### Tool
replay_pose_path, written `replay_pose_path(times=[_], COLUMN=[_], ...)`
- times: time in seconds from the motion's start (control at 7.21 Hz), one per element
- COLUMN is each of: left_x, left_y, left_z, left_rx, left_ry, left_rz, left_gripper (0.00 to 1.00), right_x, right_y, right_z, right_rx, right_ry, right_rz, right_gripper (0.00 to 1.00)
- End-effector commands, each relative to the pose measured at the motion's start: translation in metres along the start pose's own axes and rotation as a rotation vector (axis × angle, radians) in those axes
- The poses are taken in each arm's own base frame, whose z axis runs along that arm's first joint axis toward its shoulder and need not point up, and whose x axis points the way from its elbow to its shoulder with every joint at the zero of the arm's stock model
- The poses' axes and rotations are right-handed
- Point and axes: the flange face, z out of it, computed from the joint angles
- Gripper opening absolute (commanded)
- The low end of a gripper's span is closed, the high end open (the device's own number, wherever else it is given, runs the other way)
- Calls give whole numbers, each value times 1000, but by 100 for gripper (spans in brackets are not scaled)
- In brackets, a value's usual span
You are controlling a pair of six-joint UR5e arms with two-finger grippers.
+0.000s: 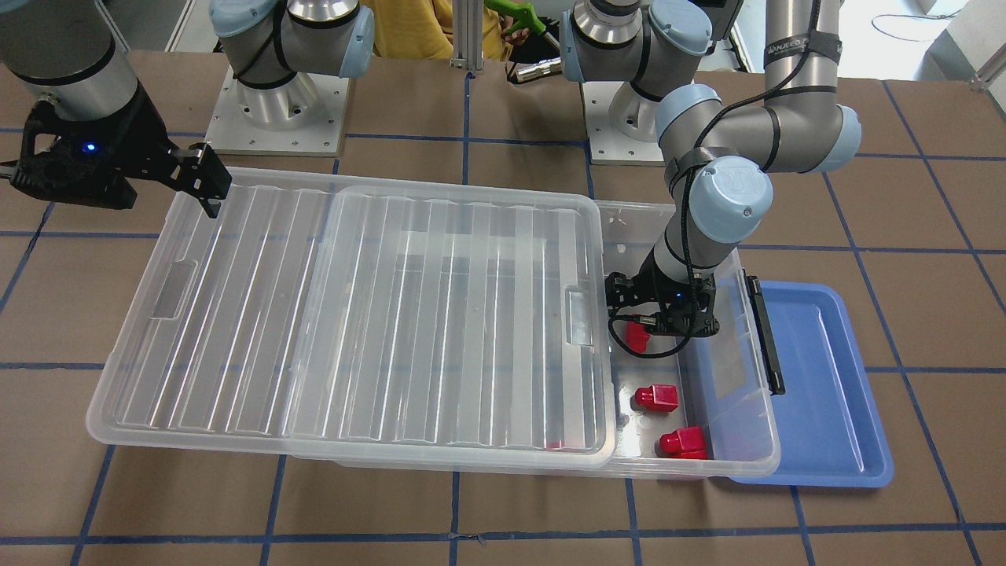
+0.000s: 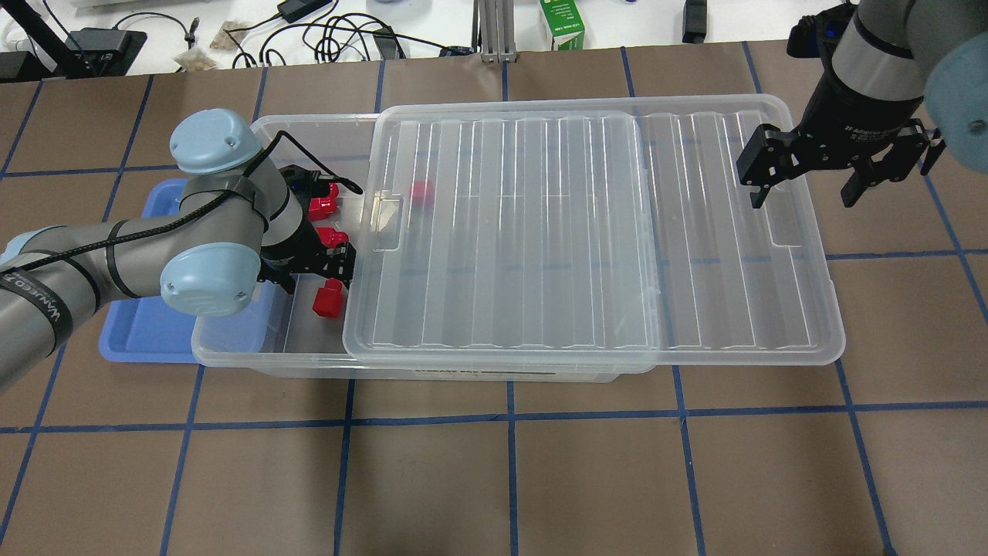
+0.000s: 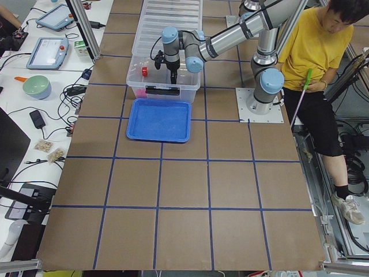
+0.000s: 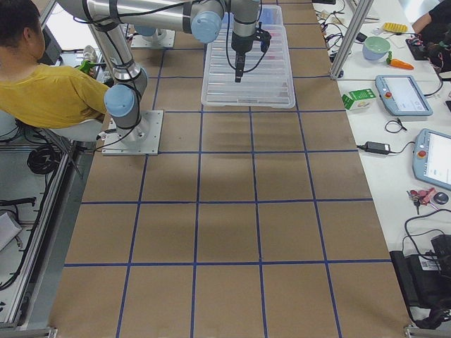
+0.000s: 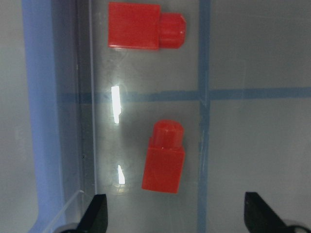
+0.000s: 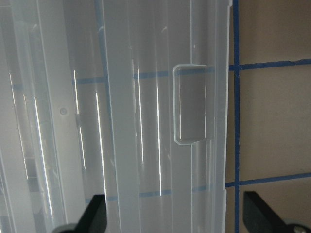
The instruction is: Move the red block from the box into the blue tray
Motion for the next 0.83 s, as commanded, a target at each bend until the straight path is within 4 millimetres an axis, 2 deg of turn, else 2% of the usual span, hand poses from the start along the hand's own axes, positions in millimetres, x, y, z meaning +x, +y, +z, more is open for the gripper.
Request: replay_pose_path(times=[0.0, 0.69], left_x=[-1, -15], left_y=[-5, -5], left_z=[13, 30], left_rx=[-8, -45], left_ry=[-1, 8], left_rz=[17, 21], left_gripper=[100, 100], right_x=[1, 1], right_y=[0, -1], right_z=[2, 2], right_rx=[-3, 0], right_ry=[5, 5], right_rz=[-3, -12], right_gripper=[100, 100])
